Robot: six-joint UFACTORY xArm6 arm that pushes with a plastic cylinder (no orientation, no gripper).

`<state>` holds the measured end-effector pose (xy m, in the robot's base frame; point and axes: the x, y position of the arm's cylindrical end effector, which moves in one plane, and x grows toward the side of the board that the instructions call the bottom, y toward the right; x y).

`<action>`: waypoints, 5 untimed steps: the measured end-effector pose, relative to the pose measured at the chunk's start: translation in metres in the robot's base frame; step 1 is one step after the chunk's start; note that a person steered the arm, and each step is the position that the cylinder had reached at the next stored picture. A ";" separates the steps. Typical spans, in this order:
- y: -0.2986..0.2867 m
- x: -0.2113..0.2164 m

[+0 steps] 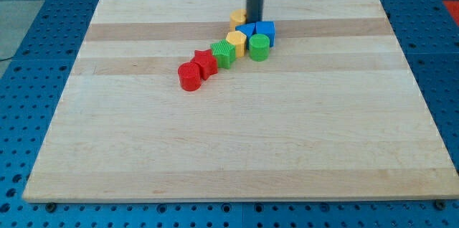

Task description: Place the arm towards the bottom centre of the board

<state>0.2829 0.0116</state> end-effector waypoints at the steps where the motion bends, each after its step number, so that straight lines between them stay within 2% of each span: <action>1: -0.050 -0.002; 2: -0.097 -0.003; 5: -0.091 -0.005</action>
<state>0.2783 -0.0789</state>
